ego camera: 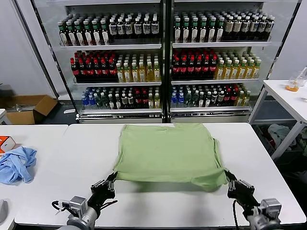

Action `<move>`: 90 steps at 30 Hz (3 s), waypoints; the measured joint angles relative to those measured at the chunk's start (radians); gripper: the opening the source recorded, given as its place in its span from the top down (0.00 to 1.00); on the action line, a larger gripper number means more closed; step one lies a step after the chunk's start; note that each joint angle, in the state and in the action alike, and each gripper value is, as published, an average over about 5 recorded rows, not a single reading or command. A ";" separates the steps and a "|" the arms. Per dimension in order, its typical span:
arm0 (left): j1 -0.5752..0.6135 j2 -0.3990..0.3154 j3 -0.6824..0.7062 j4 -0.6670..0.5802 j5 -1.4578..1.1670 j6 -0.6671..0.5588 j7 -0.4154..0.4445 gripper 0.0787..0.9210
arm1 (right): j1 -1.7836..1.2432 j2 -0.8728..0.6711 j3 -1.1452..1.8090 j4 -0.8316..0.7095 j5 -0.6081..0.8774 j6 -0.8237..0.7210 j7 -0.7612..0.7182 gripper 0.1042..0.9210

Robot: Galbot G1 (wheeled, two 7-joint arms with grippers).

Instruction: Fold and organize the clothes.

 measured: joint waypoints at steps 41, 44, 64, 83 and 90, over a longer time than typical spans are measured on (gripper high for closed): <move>-0.352 -0.038 0.161 0.378 0.026 -0.036 -0.094 0.39 | 0.312 0.022 -0.210 -0.296 -0.051 -0.100 -0.025 0.23; -0.345 -0.044 0.160 0.382 0.021 -0.034 -0.096 0.29 | 0.299 0.034 -0.206 -0.302 -0.028 -0.123 -0.008 0.15; -0.359 -0.045 0.164 0.441 -0.029 -0.003 -0.062 0.61 | 0.291 0.040 -0.213 -0.328 0.084 -0.182 0.017 0.70; -0.287 -0.001 0.098 0.329 -0.243 0.083 -0.052 0.98 | 0.137 -0.065 -0.140 -0.197 0.087 -0.207 -0.026 0.98; -0.163 0.018 0.065 0.197 -0.268 0.106 -0.060 0.98 | 0.006 -0.116 -0.070 -0.112 0.078 -0.208 -0.036 0.98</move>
